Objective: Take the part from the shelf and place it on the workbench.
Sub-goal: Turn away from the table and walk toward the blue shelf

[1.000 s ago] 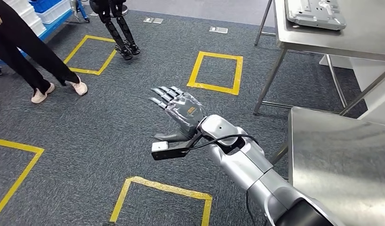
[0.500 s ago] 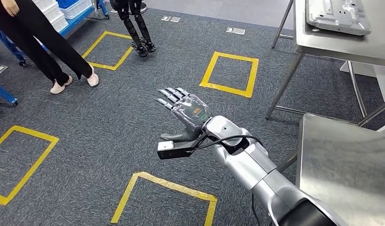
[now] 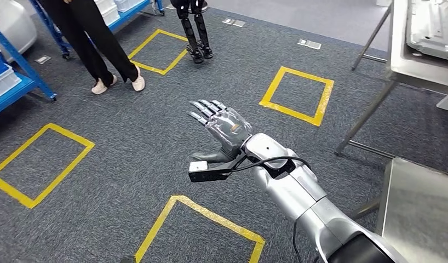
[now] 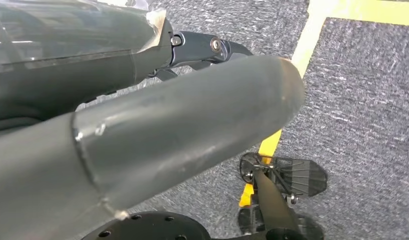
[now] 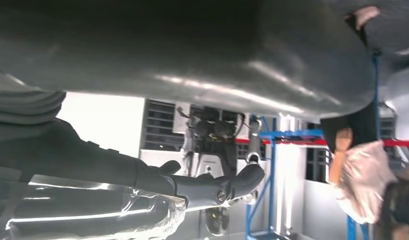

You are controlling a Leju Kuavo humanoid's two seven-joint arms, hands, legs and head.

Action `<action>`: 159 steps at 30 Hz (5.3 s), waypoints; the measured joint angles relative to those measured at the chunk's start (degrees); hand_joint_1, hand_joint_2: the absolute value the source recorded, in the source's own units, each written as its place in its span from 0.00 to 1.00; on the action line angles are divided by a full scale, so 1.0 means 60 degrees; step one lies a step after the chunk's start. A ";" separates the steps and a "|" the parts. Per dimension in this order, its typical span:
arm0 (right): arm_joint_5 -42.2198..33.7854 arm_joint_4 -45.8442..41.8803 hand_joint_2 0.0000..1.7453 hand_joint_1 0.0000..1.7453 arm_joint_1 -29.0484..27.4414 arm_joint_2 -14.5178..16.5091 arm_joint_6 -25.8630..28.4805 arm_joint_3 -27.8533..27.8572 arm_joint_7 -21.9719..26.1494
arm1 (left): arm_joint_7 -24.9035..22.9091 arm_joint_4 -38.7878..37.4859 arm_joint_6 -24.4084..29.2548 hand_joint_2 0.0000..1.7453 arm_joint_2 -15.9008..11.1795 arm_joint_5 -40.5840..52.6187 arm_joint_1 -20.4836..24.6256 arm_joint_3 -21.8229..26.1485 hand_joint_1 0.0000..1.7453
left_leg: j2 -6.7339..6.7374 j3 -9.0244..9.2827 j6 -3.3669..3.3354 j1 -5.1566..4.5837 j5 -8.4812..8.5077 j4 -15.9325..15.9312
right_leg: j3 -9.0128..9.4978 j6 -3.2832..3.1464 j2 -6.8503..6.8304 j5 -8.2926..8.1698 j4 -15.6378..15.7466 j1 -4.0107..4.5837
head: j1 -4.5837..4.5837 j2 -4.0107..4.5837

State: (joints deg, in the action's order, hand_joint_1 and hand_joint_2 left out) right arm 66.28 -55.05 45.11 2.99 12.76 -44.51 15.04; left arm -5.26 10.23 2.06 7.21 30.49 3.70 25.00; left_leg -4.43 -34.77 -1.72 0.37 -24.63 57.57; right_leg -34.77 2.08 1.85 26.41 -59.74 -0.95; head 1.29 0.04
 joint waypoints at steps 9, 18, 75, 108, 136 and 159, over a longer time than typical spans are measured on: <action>-0.0009 0.0022 0.00 0.00 0.0052 0.0124 0.0000 -0.0003 0.0010 | 0.0005 0.0000 0.0010 0.00 0.0002 0.0000 -0.0057 0.0000 0.00 | 0.0585 -0.1173 0.0424 0.0074 -0.1144 0.2267 | 0.0238 -0.0499 -0.0417 -0.0104 0.0380 0.0030 | 0.0070 0.0000; -0.0064 0.0084 0.00 0.00 0.0021 0.0078 0.0122 0.0008 0.0071 | -0.0047 0.0000 0.0046 0.00 -0.0004 0.0040 -0.0043 0.0001 0.00 | 0.1018 -0.0099 0.0151 -0.0085 -0.0001 0.0013 | 0.0319 -0.0378 -0.0988 0.0028 0.0381 0.0197 | 0.0043 0.0000; -0.0872 0.4721 0.00 0.00 -0.0292 0.0327 0.1417 0.2010 -0.0040 | -0.0051 0.0002 0.0083 0.00 0.0014 0.0203 -0.0033 0.0651 0.00 | 0.0929 -0.0689 0.0255 0.0048 -0.0251 0.1113 | 0.0285 -0.0521 -0.0701 0.0085 0.0227 0.0087 | 0.0150 0.0000; -0.5815 0.6764 0.00 0.00 -0.4716 -0.0966 0.0357 0.8246 -0.1376 | -0.0006 0.0006 0.0028 0.00 -0.0140 0.0926 -0.0038 0.0832 0.00 | 0.1169 0.0111 0.0089 -0.0086 -0.0176 0.0045 | 0.0515 -0.0382 -0.1021 0.0169 0.0400 0.0080 | 0.0210 0.0000; -0.4502 0.7166 0.00 0.00 -0.6099 0.0042 -0.0290 0.8054 -0.2516 | -0.0729 0.0005 0.0093 0.00 -0.0087 0.1629 -0.0141 0.0787 0.00 | 0.0906 -0.0393 0.0179 -0.0006 -0.0622 0.1268 | 0.0653 -0.0563 -0.0923 0.0291 0.0354 0.0058 | 0.0245 0.0000; -0.2273 0.7317 0.00 0.00 -0.6846 0.0546 -0.0735 0.6126 -0.3353 | 0.0326 0.0004 -0.0338 0.00 -0.0174 0.2757 -0.0180 -0.0031 0.00 | 0.0506 0.0208 0.0318 0.0066 -0.0795 0.0575 | 0.0729 -0.0472 -0.0319 0.0384 0.0328 -0.0067 | 0.0176 0.0000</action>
State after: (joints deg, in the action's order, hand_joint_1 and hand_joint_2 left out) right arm 52.64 -11.15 4.04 6.27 8.35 -7.75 -5.08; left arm -3.30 10.25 0.03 6.17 47.03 2.62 24.81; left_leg -1.39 -33.52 0.19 0.77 -29.40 61.03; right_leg -30.40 -0.76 -0.07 28.72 -57.78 -1.35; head 2.34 0.04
